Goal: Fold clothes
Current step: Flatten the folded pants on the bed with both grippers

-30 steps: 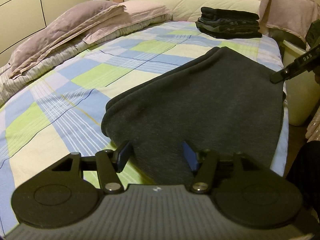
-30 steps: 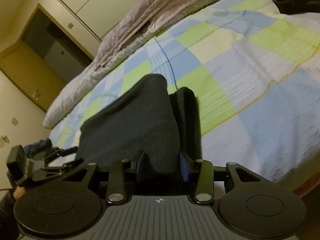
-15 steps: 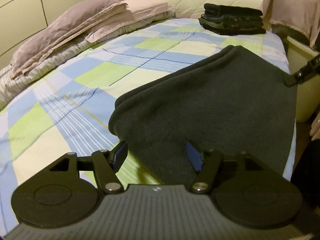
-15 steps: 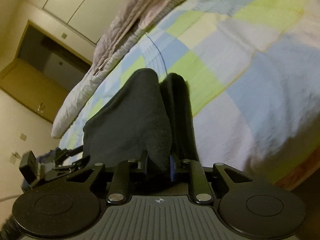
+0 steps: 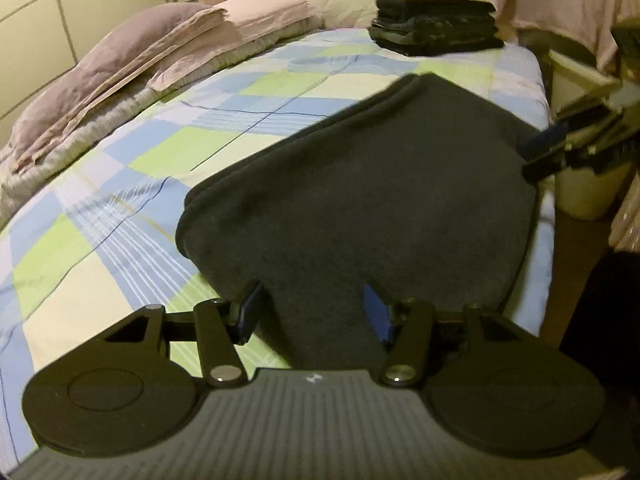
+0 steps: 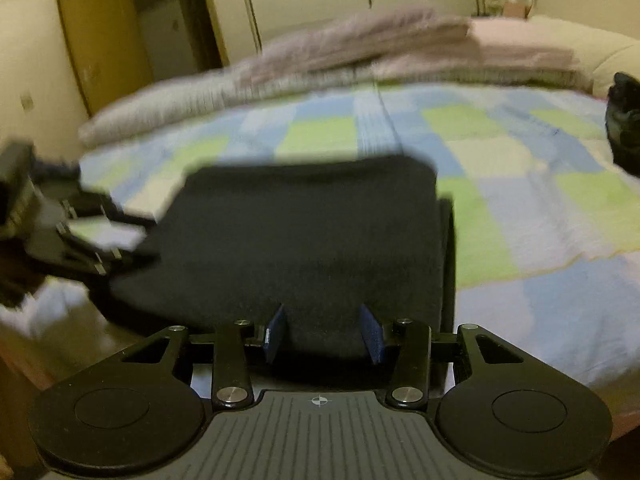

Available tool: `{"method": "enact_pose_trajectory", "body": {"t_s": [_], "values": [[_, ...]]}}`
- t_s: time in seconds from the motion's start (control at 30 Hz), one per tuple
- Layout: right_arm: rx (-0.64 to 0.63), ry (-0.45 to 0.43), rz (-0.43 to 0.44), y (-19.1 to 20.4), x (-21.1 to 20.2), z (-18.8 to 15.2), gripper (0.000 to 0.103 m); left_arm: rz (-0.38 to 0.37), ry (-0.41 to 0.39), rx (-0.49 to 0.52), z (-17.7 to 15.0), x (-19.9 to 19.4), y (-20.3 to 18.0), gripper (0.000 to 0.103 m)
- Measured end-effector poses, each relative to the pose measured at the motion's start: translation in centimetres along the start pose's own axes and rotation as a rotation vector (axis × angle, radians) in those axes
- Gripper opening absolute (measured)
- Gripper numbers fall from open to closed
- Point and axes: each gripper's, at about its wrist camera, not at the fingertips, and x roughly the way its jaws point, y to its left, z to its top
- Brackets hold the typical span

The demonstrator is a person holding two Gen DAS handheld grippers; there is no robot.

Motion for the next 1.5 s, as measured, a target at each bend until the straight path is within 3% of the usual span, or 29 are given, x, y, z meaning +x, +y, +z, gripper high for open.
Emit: {"method": "enact_pose_trajectory", "body": {"t_s": [0.13,0.2,0.27,0.4,0.47,0.63,0.8,1.0,1.13,1.23,1.33,1.5], "values": [[0.002,-0.036,0.017,-0.7,-0.6,1.6,0.045,0.055,-0.029,-0.022,1.5,0.2,1.8,0.049],[-0.007,-0.034,0.003,-1.6,0.1,3.0,0.045,0.089,-0.036,-0.03,2.4,0.9,3.0,0.042],[-0.024,-0.025,-0.006,-2.3,1.5,4.8,0.045,0.1,-0.026,-0.047,3.3,2.4,4.3,0.041],[-0.063,0.02,-0.009,-3.7,5.3,7.8,0.045,0.08,0.031,-0.048,4.0,5.8,5.9,0.046],[-0.06,0.077,-0.027,-4.5,7.3,8.8,0.045,0.071,0.035,-0.062,4.0,6.8,6.5,0.048],[-0.097,0.123,-0.04,-4.8,10.5,9.9,0.045,0.035,0.035,-0.133,3.6,7.9,8.0,0.057],[-0.13,0.142,-0.042,-4.3,10.9,9.9,0.045,0.034,0.039,-0.163,3.5,6.9,7.9,0.056],[-0.214,0.145,-0.114,-1.7,7.5,9.4,0.045,0.065,0.016,-0.123,4.2,2.9,5.3,0.049],[-0.259,0.155,-0.142,0.0,5.0,7.0,0.045,0.01,0.002,-0.126,3.3,-0.1,3.1,0.049],[-0.267,0.164,-0.167,0.6,4.6,5.0,0.045,-0.033,0.067,-0.09,1.7,0.0,1.0,0.049],[-0.295,0.167,-0.195,1.4,4.2,3.2,0.045,0.009,0.075,-0.058,0.5,0.2,-0.4,0.049],[-0.348,0.173,-0.214,2.6,3.2,2.9,0.046,0.045,0.064,-0.09,0.4,-1.0,-0.9,0.049]]}}
